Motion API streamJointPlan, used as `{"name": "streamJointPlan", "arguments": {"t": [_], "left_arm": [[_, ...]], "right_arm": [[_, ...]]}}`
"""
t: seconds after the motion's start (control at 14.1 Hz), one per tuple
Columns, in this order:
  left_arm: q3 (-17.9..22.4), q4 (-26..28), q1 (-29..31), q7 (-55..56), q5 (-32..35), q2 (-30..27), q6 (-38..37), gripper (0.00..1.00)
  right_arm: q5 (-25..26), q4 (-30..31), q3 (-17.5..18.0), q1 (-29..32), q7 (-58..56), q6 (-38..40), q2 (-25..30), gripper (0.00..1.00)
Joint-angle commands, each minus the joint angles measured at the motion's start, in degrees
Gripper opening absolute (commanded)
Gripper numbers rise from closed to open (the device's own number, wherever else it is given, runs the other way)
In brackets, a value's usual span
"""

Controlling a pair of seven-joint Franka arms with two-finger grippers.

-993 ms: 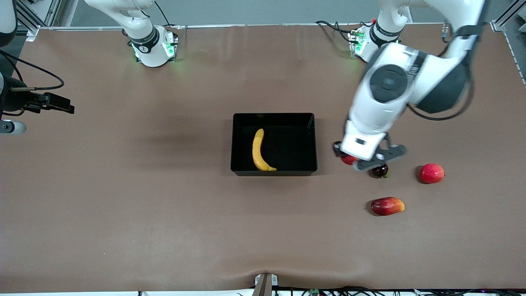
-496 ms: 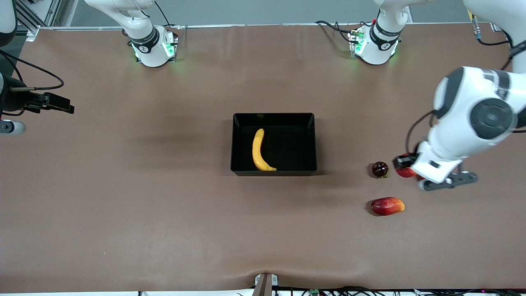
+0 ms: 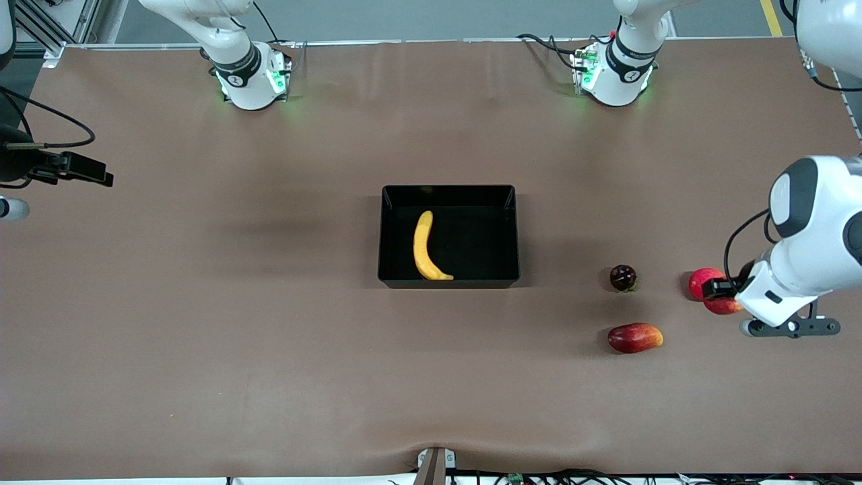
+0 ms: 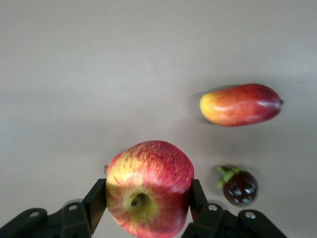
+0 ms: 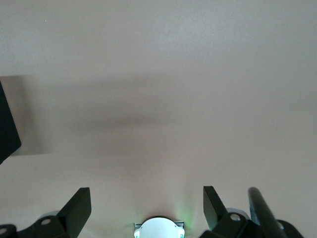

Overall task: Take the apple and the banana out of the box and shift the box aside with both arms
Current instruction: 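Lift the apple out of the tray and carry it beside the mangosteen, then lower the apple onto the table and open the left gripper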

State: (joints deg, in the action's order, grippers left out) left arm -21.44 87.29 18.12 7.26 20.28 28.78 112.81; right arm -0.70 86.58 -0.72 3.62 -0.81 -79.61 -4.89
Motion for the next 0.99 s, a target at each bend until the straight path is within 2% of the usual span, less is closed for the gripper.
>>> {"name": "streamJointPlan", "arguments": {"t": [0.0,0.28,0.78,0.92], "left_arm": [[-0.62,-0.19,1.30,-3.73,1.95,3.72,6.08,0.00],[-0.44,-0.98,1.30,-4.36,9.76,10.31,12.94,0.00],[-0.18,-4.06,1.22,-6.11,13.12,16.56,15.59,0.00],[1.31,-3.97,1.13,-6.38,13.12,17.45,17.34,0.00]], "right_arm": [[0.17,-0.36,0.89,1.21,-0.33,0.34,0.58,1.00],[1.05,-0.71,1.07,0.77,-0.24,-0.01,0.58,1.00],[0.79,-2.55,0.89,1.74,-0.68,2.43,0.76,1.00],[0.79,-2.90,0.81,1.74,-0.51,2.97,1.37,1.00]]}}
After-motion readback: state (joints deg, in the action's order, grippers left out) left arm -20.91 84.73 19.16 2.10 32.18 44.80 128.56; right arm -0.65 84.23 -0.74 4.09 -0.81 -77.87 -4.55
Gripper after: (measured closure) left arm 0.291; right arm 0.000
